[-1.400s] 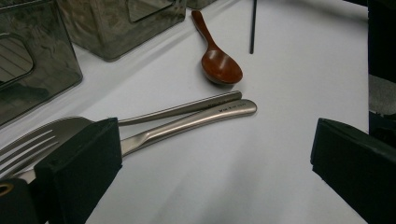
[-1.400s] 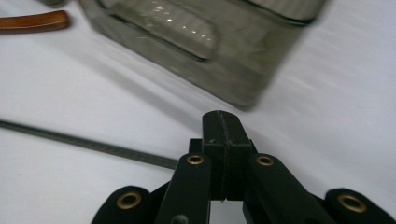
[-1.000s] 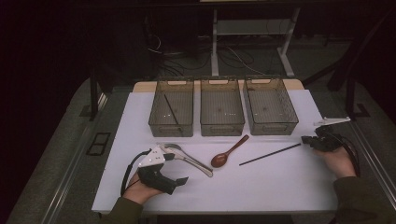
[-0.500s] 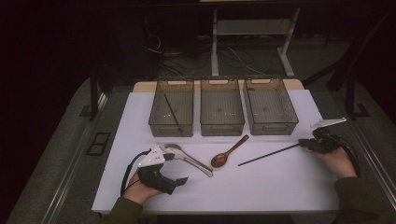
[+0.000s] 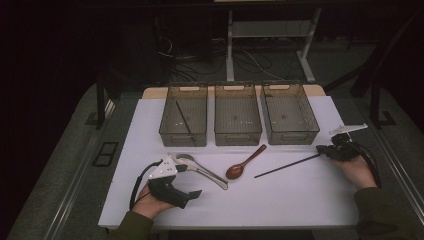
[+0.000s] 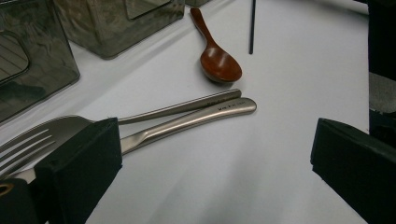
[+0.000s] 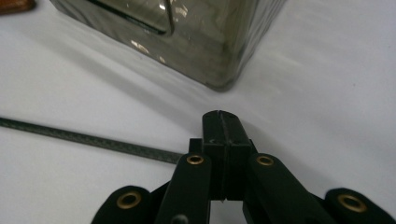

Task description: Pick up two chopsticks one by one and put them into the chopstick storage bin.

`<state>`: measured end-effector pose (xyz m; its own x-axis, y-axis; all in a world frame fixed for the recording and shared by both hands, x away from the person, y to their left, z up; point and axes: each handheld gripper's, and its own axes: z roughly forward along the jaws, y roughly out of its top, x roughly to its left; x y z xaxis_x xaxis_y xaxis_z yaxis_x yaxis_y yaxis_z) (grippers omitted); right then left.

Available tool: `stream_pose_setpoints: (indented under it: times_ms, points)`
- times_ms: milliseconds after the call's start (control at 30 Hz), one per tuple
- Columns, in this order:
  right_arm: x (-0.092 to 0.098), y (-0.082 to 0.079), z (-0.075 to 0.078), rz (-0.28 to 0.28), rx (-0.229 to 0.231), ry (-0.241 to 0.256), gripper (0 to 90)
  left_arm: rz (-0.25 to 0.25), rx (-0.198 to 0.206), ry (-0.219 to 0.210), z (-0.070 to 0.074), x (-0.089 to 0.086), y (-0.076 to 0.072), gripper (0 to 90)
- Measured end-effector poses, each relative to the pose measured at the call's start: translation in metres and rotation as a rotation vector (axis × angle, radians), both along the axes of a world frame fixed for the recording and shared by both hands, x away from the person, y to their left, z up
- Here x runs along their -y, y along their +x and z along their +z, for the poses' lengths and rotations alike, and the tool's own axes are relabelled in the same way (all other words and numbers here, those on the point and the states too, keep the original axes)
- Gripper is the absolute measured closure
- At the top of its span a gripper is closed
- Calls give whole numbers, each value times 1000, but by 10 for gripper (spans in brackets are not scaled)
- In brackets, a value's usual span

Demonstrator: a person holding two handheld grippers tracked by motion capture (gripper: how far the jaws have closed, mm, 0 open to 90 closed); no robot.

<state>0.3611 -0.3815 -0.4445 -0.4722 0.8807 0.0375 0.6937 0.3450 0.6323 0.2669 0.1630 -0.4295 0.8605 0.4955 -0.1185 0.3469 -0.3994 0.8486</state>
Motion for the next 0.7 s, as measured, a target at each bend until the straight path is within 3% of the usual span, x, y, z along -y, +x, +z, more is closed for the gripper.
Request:
stream_pose_setpoints:
  times_ms: [700]
  points:
    - [3, -25, 4, 35, -37, -7, 887, -2, 2, -1, 1, 0, 0, 10]
